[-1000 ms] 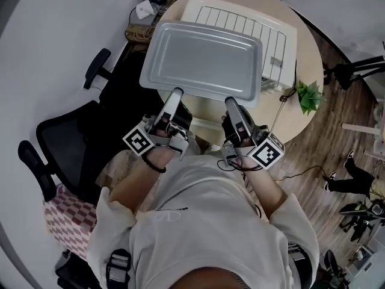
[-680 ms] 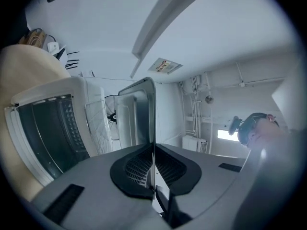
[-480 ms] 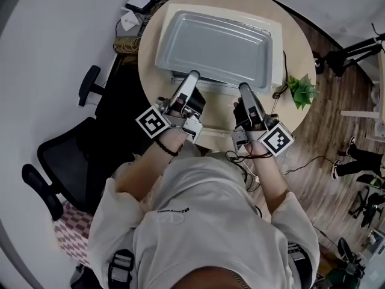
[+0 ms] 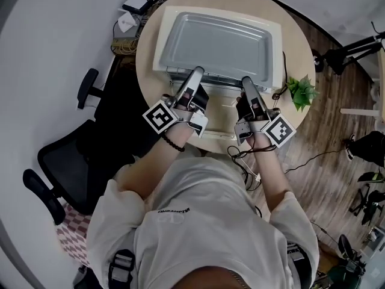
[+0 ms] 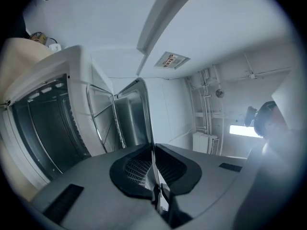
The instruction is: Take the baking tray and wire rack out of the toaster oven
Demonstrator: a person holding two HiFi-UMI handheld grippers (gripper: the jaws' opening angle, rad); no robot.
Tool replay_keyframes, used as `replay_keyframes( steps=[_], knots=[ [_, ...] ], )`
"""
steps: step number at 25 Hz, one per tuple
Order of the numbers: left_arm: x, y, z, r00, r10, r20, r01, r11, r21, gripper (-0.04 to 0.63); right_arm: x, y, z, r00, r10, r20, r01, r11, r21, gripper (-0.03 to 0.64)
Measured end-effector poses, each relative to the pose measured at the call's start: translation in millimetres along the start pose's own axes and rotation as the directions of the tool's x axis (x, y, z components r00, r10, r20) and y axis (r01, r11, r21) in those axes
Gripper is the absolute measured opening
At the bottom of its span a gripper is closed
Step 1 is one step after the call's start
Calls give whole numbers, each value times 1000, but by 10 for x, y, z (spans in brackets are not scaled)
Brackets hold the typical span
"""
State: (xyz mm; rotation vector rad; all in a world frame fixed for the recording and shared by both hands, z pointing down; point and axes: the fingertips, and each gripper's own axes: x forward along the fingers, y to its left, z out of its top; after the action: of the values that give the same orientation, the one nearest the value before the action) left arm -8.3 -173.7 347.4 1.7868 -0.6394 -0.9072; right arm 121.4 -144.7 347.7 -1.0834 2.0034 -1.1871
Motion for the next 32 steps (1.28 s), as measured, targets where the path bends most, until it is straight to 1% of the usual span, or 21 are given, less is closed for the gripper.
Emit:
replay_keyframes(
  steps=[3,6,8,11,14,17,19,23,28,30,32],
  knots=[
    [6,120,-40,997,73,-25,-72,997,41,21,0,-130,-6,999,-53,-7,53,998,28,44],
    [-8,226,-68,987,154,-53,-148,984,103,28,-4,-207,-22,996,-92,-12,92,994,53,48],
    [-6,241,-79,979,197,-58,-190,976,106,35,-12,-239,-41,993,-118,-20,119,991,60,51],
    [13,260,-95,971,227,-77,-218,969,117,41,-13,-282,-61,986,-162,-32,164,984,66,58],
    [-5,285,-114,960,261,-104,-248,961,119,49,-6,-292,-74,983,-179,-37,181,981,73,61],
    [-19,293,-127,951,283,-122,-270,956,114,52,-3,-297,-75,983,-179,-48,183,981,73,61],
    [-34,309,-145,949,289,-122,-277,955,105,55,-9,-304,-86,983,-176,-52,180,980,84,61],
    [-84,357,-187,949,294,-112,-289,955,63,55,-40,-347,-116,981,-188,-54,192,975,108,61],
    [-137,375,-152,943,323,-81,-319,946,56,66,-78,-372,-166,978,-197,-67,205,970,130,61],
    [-184,374,-145,945,318,-74,-314,948,54,67,-98,-360,-197,979,-193,-65,201,970,137,61],
    [-233,369,-135,949,309,-64,-306,950,55,83,-103,-340,-215,981,-183,-64,190,973,128,61]
  ],
)
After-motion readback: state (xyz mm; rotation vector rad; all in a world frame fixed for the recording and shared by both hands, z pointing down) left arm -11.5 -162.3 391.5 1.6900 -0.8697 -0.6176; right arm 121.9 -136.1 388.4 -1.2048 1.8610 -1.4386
